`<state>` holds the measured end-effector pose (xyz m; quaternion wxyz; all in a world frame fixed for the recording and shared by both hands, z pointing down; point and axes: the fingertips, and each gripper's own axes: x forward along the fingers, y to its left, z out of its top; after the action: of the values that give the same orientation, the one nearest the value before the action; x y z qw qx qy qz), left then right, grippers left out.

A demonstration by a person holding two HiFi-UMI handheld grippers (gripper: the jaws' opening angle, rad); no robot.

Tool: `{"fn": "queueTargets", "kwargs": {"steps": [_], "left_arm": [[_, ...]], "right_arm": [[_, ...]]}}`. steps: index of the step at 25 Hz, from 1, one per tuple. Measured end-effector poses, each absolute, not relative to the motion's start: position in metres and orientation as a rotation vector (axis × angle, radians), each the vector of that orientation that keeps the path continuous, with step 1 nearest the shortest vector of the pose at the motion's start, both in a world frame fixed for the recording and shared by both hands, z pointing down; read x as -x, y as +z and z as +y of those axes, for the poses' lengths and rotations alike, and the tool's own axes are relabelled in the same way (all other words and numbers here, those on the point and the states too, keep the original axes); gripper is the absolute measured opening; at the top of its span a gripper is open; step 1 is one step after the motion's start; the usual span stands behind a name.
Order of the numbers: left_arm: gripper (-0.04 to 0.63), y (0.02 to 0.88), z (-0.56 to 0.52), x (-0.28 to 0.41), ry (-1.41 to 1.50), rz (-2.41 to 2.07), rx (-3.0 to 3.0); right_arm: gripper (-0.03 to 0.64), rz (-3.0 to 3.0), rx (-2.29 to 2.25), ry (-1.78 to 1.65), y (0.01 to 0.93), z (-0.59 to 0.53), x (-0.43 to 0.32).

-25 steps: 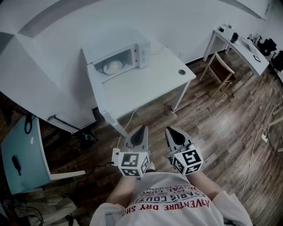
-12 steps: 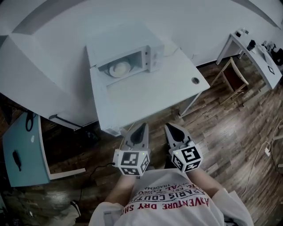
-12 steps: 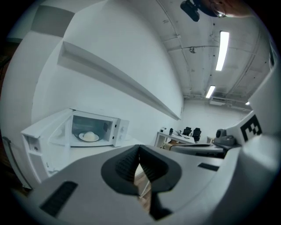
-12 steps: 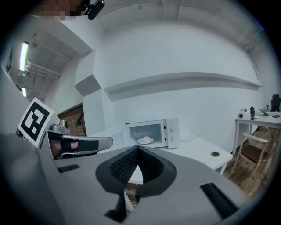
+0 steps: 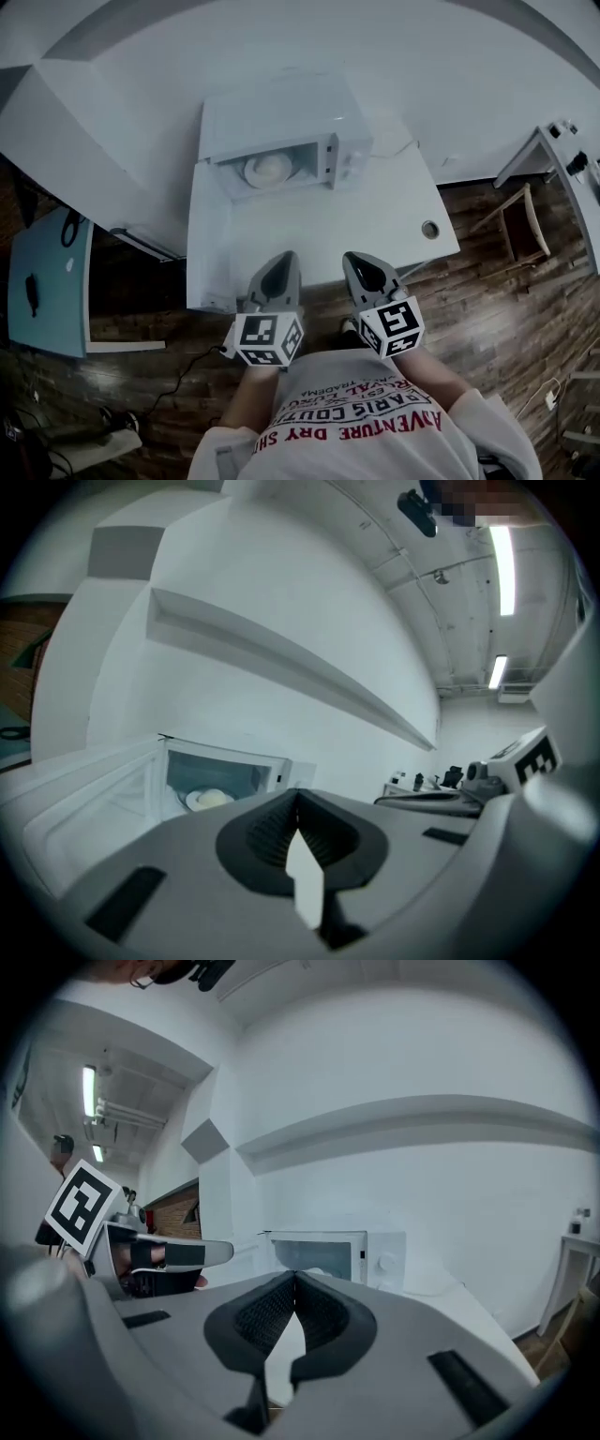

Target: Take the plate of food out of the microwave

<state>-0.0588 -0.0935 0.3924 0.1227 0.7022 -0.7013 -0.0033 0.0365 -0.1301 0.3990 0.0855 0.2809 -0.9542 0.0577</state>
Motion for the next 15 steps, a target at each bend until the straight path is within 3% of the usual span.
{"fn": "queueTargets", "kwargs": {"steps": [15], "left_arm": [[0.006,0.421,-0.167,0.084,-0.066,-2.303,-1.59]], "right_arm": [[0.011,-2.9,-0.471,0.216,0.417,-0.247,-0.008]]}}
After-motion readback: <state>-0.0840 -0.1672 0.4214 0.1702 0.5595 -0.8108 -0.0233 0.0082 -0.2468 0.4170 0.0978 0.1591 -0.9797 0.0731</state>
